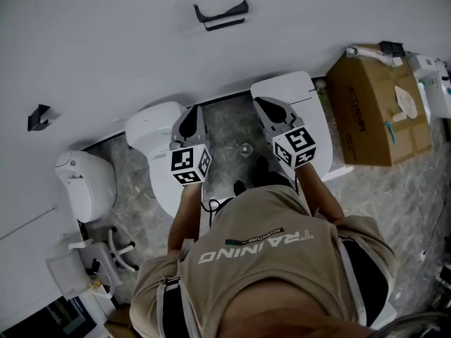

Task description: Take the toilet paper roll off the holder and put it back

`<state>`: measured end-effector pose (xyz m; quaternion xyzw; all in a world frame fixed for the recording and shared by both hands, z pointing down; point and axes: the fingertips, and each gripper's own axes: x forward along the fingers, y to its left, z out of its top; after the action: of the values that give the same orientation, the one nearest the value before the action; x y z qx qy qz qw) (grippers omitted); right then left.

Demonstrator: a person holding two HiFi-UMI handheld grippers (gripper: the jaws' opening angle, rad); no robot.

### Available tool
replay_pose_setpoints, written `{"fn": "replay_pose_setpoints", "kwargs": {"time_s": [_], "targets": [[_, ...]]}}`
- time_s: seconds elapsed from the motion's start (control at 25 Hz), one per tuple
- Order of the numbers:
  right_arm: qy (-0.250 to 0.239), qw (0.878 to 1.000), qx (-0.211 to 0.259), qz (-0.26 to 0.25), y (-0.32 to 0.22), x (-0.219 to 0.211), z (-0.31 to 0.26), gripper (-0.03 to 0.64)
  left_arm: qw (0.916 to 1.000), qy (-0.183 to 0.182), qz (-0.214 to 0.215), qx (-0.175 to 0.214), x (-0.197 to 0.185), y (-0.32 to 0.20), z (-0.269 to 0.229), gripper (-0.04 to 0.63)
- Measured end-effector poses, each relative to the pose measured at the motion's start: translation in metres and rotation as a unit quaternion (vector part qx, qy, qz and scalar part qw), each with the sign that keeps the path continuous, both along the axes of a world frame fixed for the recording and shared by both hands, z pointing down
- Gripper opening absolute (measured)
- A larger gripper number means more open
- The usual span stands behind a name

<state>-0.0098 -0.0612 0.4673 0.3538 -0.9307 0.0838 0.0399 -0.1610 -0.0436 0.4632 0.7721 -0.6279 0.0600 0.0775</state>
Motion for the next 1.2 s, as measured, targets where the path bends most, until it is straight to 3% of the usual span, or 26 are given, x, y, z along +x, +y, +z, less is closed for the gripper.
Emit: {"fn": "replay_pose_setpoints", "kwargs": {"time_s": [0.56,1.2], "targets": [[-0.010,0.999,-0.001,0.052,0.081,-0.006,-0.005,0.011,0.9992,0.013,0.036,0.008,-0.009,0.075,-0.003,0.005],[-0.008,0.999,0.012,0.042,0.085,0.032,-0.018,0.011,0.9993,0.015,0.030,0.018,0.028,0.081,-0.020,0.005]]}}
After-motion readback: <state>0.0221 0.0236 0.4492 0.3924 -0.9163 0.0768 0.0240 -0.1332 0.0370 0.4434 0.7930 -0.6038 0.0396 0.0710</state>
